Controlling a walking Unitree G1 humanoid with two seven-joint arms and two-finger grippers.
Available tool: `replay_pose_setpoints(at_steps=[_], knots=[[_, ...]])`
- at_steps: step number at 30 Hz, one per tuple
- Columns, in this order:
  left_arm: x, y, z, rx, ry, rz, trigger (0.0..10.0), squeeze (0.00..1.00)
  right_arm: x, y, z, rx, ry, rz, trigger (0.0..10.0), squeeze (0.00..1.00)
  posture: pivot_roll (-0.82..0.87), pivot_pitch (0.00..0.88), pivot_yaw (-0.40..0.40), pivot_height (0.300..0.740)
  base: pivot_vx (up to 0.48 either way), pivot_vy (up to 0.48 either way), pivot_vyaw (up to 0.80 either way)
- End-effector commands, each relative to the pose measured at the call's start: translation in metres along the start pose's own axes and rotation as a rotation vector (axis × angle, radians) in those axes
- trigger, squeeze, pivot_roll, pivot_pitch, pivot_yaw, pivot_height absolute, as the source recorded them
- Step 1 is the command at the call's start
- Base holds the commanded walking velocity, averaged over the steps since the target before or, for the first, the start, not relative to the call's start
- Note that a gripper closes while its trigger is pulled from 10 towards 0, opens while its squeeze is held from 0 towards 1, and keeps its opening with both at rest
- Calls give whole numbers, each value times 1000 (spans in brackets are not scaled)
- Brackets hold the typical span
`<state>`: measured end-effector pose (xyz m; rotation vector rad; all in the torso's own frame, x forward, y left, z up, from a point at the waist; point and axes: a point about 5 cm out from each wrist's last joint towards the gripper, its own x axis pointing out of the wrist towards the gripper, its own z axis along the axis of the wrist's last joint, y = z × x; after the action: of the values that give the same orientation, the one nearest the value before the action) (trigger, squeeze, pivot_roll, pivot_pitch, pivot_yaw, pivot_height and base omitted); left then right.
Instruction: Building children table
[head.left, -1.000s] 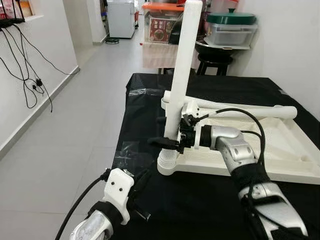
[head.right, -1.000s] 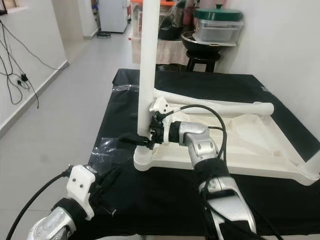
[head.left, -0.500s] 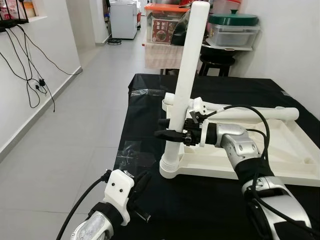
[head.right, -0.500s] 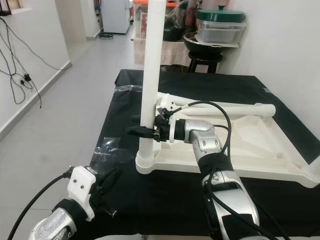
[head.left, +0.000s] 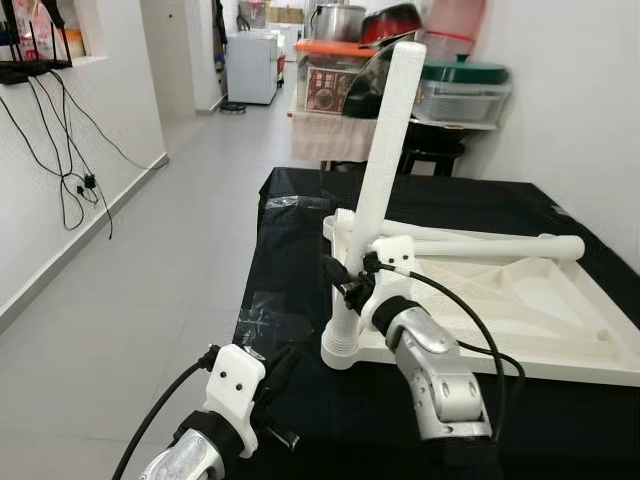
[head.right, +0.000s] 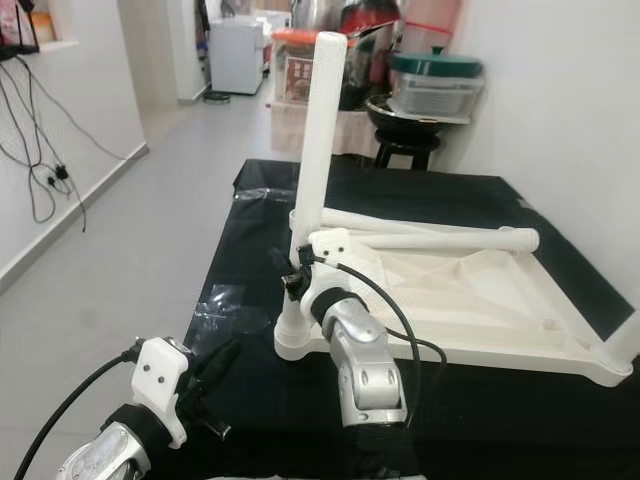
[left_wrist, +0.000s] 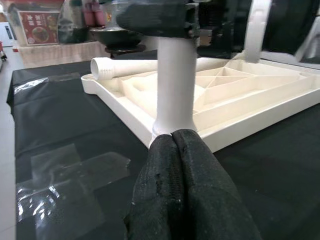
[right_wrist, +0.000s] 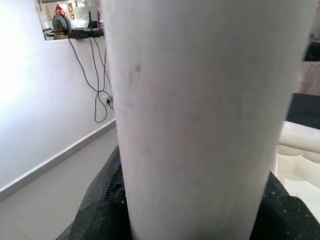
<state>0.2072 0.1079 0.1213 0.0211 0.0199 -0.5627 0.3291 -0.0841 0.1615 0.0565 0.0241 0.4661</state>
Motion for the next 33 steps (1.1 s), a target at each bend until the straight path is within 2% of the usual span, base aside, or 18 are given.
replay_pose_setpoints(at_steps=[1,5,6,7,8,9,10,12,14,17,18,19,23,25,26,27,28,33], knots=[[1,0,1,8,2,-1,10000,0,-3,-5,-31,36,131,-23,0,0,81,0,-67,740,0,0,0],[1,1,2,9,-3,12,10000,0,0,-12,-23,5,136,-102,196,0,88,0,-67,740,0,0,0],[1,1,3,10,-4,15,10000,0,-1,-11,-16,12,131,-86,10000,0,94,0,-64,740,0,0,0],[1,1,3,10,-4,15,10000,0,-1,-11,-16,12,131,-86,10000,0,94,0,-64,740,0,0,0],[1,2,3,10,-5,15,10000,0,-1,-7,-8,-9,118,-1,10000,1000,100,0,-63,740,0,0,0],[1,2,3,10,-5,15,10000,0,-1,-7,-8,-9,118,-1,10000,1000,100,0,-63,740,0,0,0],[1,2,4,10,-5,13,10000,0,1,-4,3,-49,84,118,10000,1000,99,0,-65,740,0,0,0],[1,2,4,10,-5,13,10000,0,1,-4,3,-49,84,118,10000,1000,99,0,-65,740,0,0,0],[2,2,4,8,-7,9,10000,0,2,-7,25,-130,2,343,10000,965,99,0,-68,740,0,0,0],[3,2,4,7,-7,8,10000,0,1,-9,31,-151,-20,406,10000,965,99,0,-68,740,0,0,0],[3,2,4,7,-8,8,10000,0,1,-12,35,-173,-32,451,10000,0,99,0,-69,740,0,0,0],[3,2,4,7,-8,8,10000,0,1,-12,35,-173,-32,451,10000,0,99,0,-69,740,0,0,0],[5,0,5,4,-13,10,10000,0,4,-30,33,-170,17,676,10000,0,115,0,-87,740,0,0,0],[6,0,5,4,-14,11,10000,0,7,-35,30,-171,51,702,10000,0,115,0,-87,740,0,0,0],[6,-1,5,4,-14,11,10000,0,9,-38,25,-188,97,714,4353,0,122,0,-94,740,0,0,0],[6,-1,5,4,-14,11,10000,0,9,-38,25,-188,97,714,4353,0,122,0,-94,740,0,0,0],[7,-1,4,4,-14,12,10000,0,14,-44,21,-180,143,710,0,0,126,0,-100,740,0,0,0],[7,0,3,5,-14,14,10000,0,16,-48,24,-165,140,713,0,0,129,0,-102,740,0,0,0]])
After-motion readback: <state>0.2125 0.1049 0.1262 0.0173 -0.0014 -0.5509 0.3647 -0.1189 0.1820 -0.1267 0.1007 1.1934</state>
